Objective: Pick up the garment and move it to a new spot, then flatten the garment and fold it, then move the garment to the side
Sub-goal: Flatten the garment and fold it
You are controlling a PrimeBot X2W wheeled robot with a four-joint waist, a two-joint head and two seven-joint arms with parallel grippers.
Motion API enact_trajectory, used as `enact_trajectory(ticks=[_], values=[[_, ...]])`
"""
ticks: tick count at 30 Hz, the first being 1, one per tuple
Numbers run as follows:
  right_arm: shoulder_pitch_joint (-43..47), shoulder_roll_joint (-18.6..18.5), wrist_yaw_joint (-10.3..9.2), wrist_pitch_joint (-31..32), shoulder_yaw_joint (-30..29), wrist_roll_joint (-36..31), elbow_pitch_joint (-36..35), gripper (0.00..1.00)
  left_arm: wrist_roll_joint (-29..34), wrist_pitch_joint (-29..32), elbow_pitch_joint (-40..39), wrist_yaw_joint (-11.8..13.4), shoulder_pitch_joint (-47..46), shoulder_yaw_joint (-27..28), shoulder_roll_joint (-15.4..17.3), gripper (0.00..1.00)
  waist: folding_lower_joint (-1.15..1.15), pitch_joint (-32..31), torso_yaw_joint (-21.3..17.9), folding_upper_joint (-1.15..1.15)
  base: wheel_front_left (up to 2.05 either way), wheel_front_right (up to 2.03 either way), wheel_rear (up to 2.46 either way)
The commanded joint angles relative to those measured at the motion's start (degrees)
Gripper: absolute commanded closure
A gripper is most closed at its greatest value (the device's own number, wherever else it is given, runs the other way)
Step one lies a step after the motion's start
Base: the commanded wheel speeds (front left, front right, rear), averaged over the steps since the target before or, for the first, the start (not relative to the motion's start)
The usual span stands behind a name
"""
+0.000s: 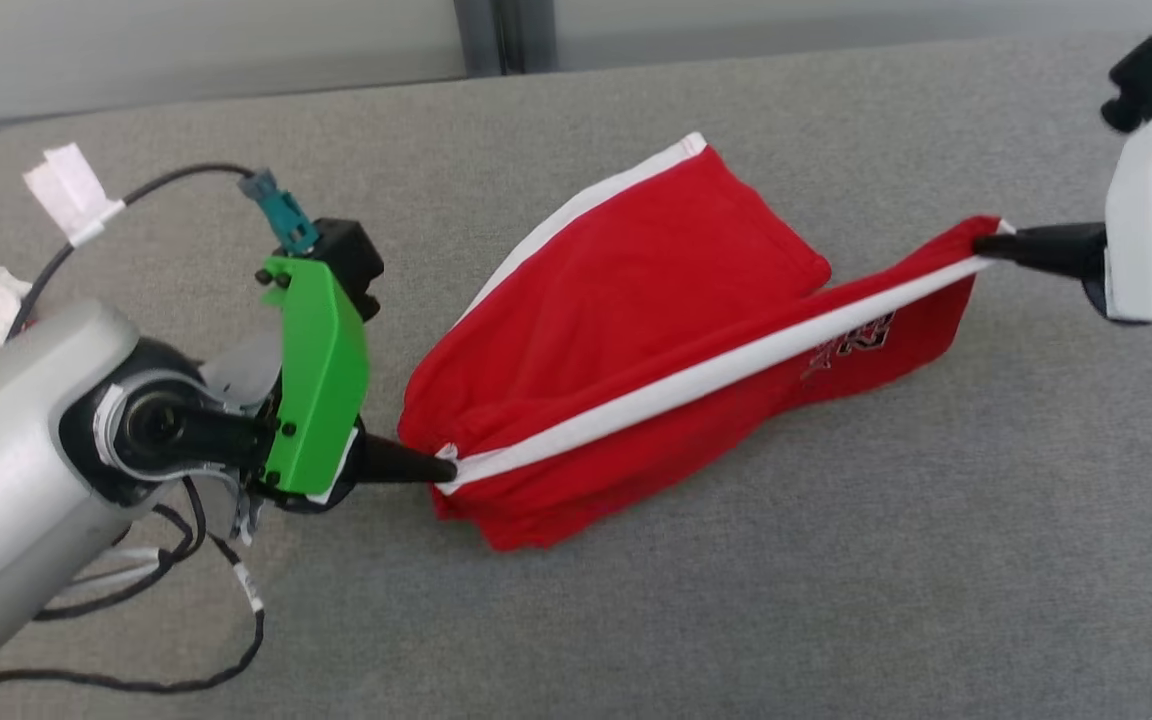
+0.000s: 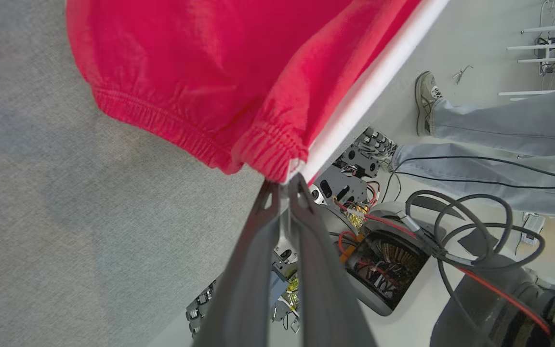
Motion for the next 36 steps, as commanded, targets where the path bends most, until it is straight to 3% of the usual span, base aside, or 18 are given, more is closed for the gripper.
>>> enact_trajectory(ticks=[1, 10, 16, 22, 23, 24, 25, 26, 27, 36], values=[[-2.91, 0.91, -0.11, 1.23, -0.98, -1.2, 2.28, 1.0, -0.54, 1.06, 0.98, 0.35, -1.97, 0.57, -0.35, 1.0, 0.0, 8.31, 5.77, 0.0, 0.0, 0.0, 0.0], [-17.88, 11.21, -0.11, 9.74, -4.27, -7.25, 17.8, 1.0, -1.66, 5.39, 5.76, 2.63, -10.66, 3.2, -4.01, 1.0, 0.0, 16.07, 10.08, 0.0, 0.0, 0.0, 0.0], [-23.68, 16.79, -0.09, 10.34, -5.45, -11.89, 24.18, 1.0, -1.08, 5.56, 8.29, 3.21, -13.84, 4.47, -5.65, 1.0, 0.0, 19.62, 11.83, 0.0, 0.0, 0.0, 0.0], [-26.45, 19.56, -0.08, 9.91, -6.29, -14.78, 27.87, 1.0, -1.34, 4.85, 10.1, 2.35, -14.51, 5.26, -7.09, 1.0, 0.0, 21.37, 12.73, 0.0, 0.0, 0.0, 0.0], [-26.62, 19.76, -0.08, 9.86, -6.44, -15.11, 28.23, 1.0, -1.36, 4.77, 10.25, 2.29, -14.45, 5.27, -7.24, 0.98, 0.0, 21.45, 12.79, 0.0, 0.0, 0.0, 0.0], [-26.83, 19.94, -0.08, 9.59, -6.66, -15.43, 28.58, 1.0, -1.33, 4.67, 10.51, 2.06, -14.37, 5.28, -7.42, 0.89, 0.0, 21.5, 12.82, 0.0, 0.0, 0.0, 0.0], [-26.9, 20.13, -0.08, 9.1, -6.9, -15.76, 28.79, 0.67, -1.16, 4.43, 10.77, 1.83, -14.32, 5.34, -7.52, 0.62, 0.0, 21.48, 12.82, 0.0, 0.0, 0.0, 0.0], [-26.82, 20.32, -0.08, 8.48, -7.15, -15.99, 28.9, 0.49, -1.09, 4.23, 11.02, 1.77, -14.18, 5.46, -7.59, 0.42, 0.0, 21.38, 12.78, 0.0, 0.0, 0.0, 0.0], [-26.61, 20.56, -0.08, 7.91, -7.39, -16.05, 29.04, 0.0, -1.05, 4.02, 11.36, 1.59, -13.99, 5.49, -7.63, 0.0, 0.0, 21.19, 12.71, 0.0, 0.0, 0.0, 0.0], [-22.75, 20.74, -0.06, 3.12, -9.51, -14.1, 27.46, 0.0, -1.41, 1.55, 13.22, 0.15, -12.32, 7.01, -7.14, 0.0, 0.0, 16.15, 11.37, 0.0, 0.0, 0.0, 0.0]])
